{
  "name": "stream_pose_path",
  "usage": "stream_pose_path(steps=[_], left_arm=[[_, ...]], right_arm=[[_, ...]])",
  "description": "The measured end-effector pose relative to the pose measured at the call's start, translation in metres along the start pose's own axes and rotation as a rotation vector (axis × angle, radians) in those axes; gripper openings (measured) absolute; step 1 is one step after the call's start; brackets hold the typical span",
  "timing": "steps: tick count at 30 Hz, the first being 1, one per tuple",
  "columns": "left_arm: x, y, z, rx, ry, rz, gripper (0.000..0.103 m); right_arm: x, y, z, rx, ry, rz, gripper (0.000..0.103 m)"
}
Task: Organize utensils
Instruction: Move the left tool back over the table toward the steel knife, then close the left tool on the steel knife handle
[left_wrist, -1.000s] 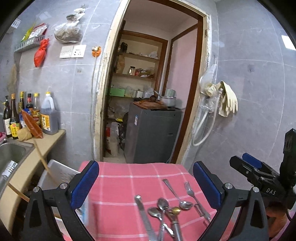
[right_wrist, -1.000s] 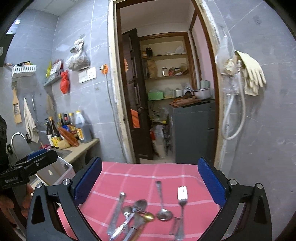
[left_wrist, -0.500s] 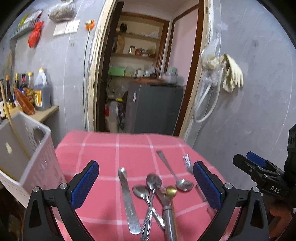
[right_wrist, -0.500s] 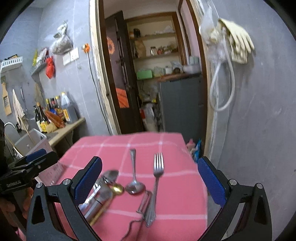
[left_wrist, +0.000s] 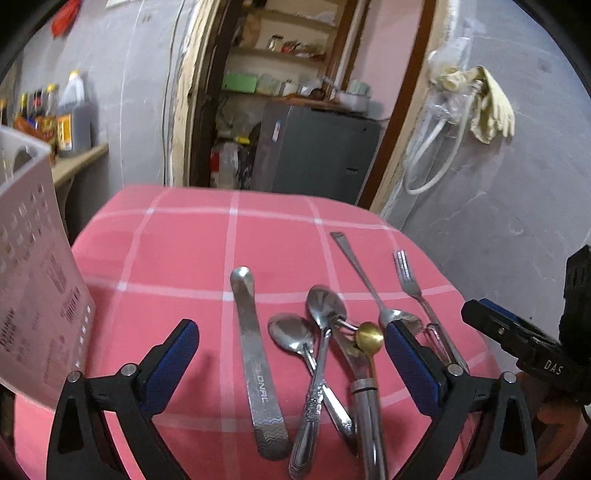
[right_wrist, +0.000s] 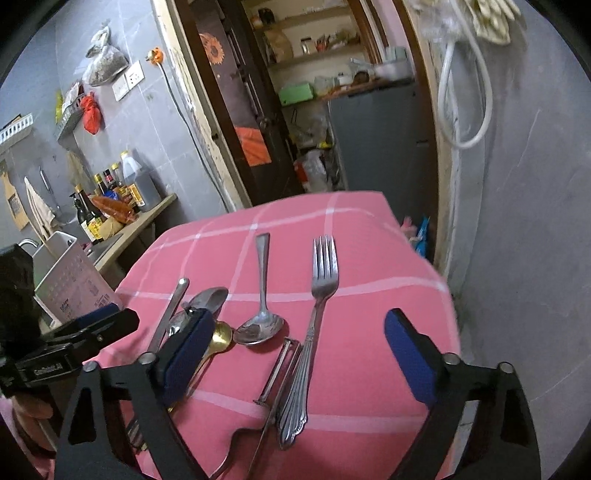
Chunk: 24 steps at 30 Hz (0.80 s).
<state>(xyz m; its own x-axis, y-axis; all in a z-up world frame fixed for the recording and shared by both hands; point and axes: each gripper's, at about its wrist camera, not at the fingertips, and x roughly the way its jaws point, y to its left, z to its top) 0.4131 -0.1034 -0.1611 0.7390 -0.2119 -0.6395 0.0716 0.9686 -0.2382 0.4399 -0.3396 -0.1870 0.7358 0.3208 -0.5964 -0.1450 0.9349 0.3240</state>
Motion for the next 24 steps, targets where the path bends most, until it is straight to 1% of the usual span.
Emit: stream_pose_path(steps=[1, 3, 4, 5, 6, 7, 8, 10, 15, 18, 21, 24], left_arm=[[0.004, 0.002, 0.0, -0.01, 0.011, 0.001, 0.092], [0.013, 0.007, 0.001, -0.036, 0.042, 0.007, 0.086], [0.017, 0.009, 0.002, -0.045, 0.054, 0.01, 0.082], [0.02, 0.012, 0.002, -0.056, 0.067, 0.011, 0.079], [0.024, 0.014, 0.003, -0.068, 0.081, 0.013, 0.075], [0.03, 0.018, 0.003, -0.084, 0.105, 0.015, 0.07], [0.033, 0.02, 0.002, -0.093, 0.116, 0.014, 0.068], [0.042, 0.026, 0.001, -0.121, 0.155, 0.017, 0.06], [0.048, 0.023, 0.005, -0.093, 0.157, 0.027, 0.057], [0.053, 0.02, 0.01, -0.064, 0.169, 0.028, 0.056], [0.062, 0.017, 0.019, -0.043, 0.186, 0.044, 0.053], [0.068, 0.017, 0.026, -0.041, 0.193, 0.054, 0.051]], right_arm=[[0.006, -0.001, 0.0, 0.009, 0.018, 0.008, 0.076], [0.016, -0.003, 0.0, 0.02, 0.048, 0.012, 0.066], [0.021, -0.004, 0.0, 0.026, 0.065, 0.014, 0.064], [0.026, -0.005, 0.0, 0.03, 0.078, 0.018, 0.059], [0.03, -0.005, 0.0, 0.032, 0.09, 0.019, 0.055], [0.035, -0.005, 0.0, 0.036, 0.102, 0.023, 0.054], [0.04, -0.006, 0.0, 0.041, 0.114, 0.029, 0.052], [0.046, -0.008, 0.001, 0.048, 0.125, 0.034, 0.049], [0.064, -0.011, 0.013, 0.039, 0.154, 0.046, 0.045], [0.078, -0.01, 0.023, 0.019, 0.174, 0.065, 0.044], [0.085, -0.01, 0.031, 0.002, 0.184, 0.08, 0.044], [0.09, -0.014, 0.036, -0.013, 0.198, 0.098, 0.044]])
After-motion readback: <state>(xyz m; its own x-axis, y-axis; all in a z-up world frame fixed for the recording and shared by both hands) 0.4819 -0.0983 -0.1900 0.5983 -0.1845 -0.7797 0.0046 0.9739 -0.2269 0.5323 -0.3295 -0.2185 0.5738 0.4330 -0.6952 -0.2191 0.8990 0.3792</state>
